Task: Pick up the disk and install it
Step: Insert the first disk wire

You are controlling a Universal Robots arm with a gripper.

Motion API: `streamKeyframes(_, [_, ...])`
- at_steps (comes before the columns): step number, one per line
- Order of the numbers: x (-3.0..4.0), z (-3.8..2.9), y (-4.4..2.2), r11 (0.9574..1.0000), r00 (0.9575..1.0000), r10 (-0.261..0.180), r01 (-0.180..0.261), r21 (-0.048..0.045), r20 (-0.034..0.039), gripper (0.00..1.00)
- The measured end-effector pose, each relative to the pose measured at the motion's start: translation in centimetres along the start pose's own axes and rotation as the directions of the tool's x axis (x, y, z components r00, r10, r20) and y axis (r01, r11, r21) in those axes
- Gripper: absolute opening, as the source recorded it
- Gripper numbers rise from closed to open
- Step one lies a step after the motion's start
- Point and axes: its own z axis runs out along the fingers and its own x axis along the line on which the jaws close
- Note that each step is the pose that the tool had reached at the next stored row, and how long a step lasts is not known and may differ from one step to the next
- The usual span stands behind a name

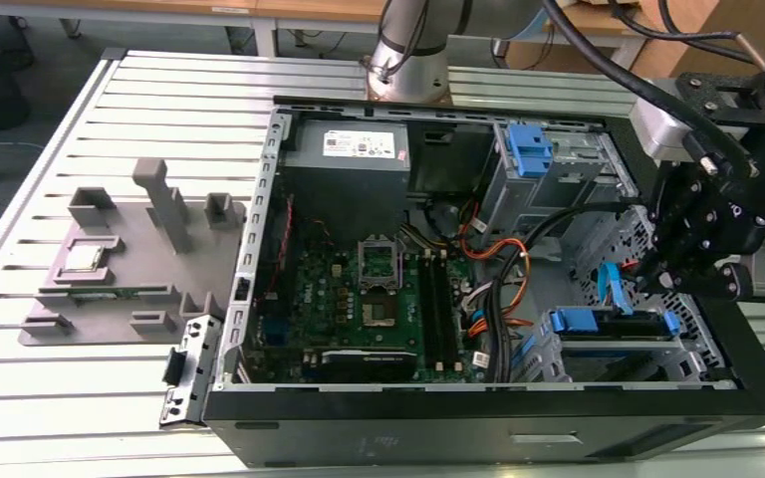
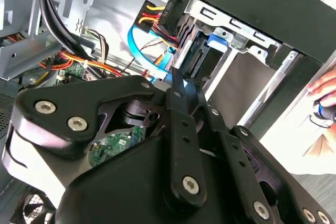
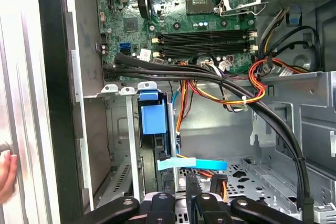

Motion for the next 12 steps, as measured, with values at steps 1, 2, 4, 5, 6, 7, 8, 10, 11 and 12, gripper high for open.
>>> streamKeyframes(1, [0.00, 0.02, -0.01, 0.9999, 1.0000, 0.000, 0.000, -0.0113, -0.0013, 0.23])
streamKeyframes(2, [0.00, 0.03, 0.00, 0.9998, 1.0000, 0.000, 0.000, -0.0193, -0.0022, 0.23])
streamKeyframes(4, [0.01, 0.02, 0.02, 0.9998, 1.0000, 0.001, -0.001, -0.0207, -0.0025, 0.23])
streamKeyframes(5, [0.01, 0.03, 0.02, 0.9998, 1.0000, 0.001, -0.001, -0.0214, -0.0026, 0.23])
streamKeyframes(6, [0.00, 0.02, -0.04, 0.9998, 1.0000, 0.001, -0.001, -0.0215, -0.0027, 0.23])
streamKeyframes(7, [-0.02, 0.03, -0.19, 0.9998, 1.0000, 0.000, -0.001, -0.0216, -0.0028, 0.23])
streamKeyframes(8, [-0.04, 0.04, -0.40, 0.9998, 1.0000, 0.001, -0.001, -0.0216, -0.0027, 0.23])
streamKeyframes(10, [-0.08, 0.05, -0.67, 0.9998, 1.0000, 0.001, -0.001, -0.0216, -0.0027, 0.23])
streamKeyframes(11, [-0.08, 0.05, -0.67, 0.9998, 1.0000, 0.001, -0.001, -0.0216, -0.0027, 0.23])
streamKeyframes(12, [-0.08, 0.05, -0.67, 0.9998, 1.0000, 0.001, -0.001, -0.0216, -0.0027, 0.23])
